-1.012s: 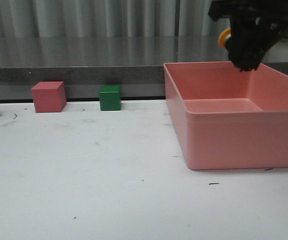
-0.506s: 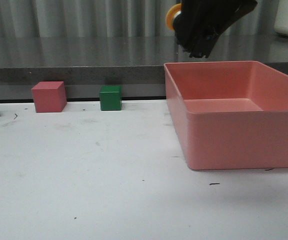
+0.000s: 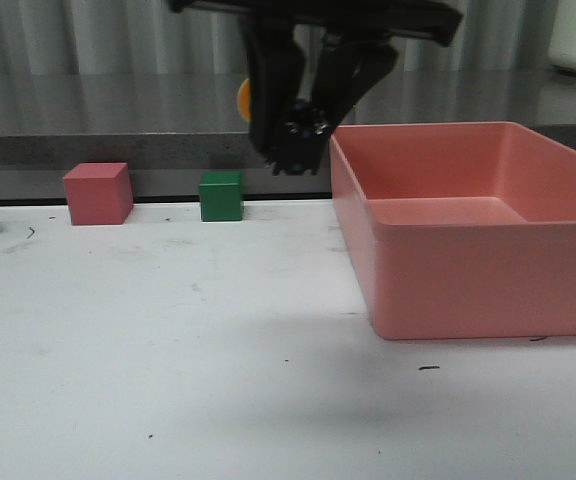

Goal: Place and stand button with both arms
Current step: 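Lift the button out of the bin and carry it toward the left arm, then lower the button onto the table and open the right gripper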

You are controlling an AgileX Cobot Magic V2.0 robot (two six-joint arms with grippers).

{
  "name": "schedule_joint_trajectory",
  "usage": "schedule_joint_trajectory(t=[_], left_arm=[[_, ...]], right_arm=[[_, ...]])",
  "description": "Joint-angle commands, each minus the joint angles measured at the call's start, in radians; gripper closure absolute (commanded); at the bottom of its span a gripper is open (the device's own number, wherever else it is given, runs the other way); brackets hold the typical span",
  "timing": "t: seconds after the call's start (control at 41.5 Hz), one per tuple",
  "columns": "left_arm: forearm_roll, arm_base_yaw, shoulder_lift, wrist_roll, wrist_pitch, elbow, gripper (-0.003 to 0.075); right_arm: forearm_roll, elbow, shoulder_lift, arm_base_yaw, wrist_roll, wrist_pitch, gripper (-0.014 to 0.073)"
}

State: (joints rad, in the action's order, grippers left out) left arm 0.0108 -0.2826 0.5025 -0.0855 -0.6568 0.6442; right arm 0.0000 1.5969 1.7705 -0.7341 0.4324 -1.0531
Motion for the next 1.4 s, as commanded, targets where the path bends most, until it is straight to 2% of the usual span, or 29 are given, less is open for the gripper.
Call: schedule_joint_trajectory(t=[0.0,0.386,0.675,1.133,1.373], left_arm=[[-0.011,-0.009,0.011,-0.002,0.079,0.037,0.0248],[-0.011,-0.009,0.011,-0.002,0.075,0.037,0.0248],[-0.011,-0.009,0.011,-0.002,0.075,0.037,0.0248],[-0.011,-0.009,0.011,-0.002,0.075,0.037,0.0248],[-0.011,-0.009,0.011,-0.002,0.071,0.037,0.0248]], right_arm=[[-0.03,0.117,0.038,-0.035,0.064,-0.007,0.0389],[-0.031,0.448,0.349,-0.096,0.272,-0.118,0.0389],[-0.017,0.586,0.501,-0.098,0.383,-0.118,0.0389],[0.026,0.616,0.572,-0.095,0.412,-0.076,0.0389],[0.021,0.616,0.572,-0.095,0.411,-0.117,0.0389]])
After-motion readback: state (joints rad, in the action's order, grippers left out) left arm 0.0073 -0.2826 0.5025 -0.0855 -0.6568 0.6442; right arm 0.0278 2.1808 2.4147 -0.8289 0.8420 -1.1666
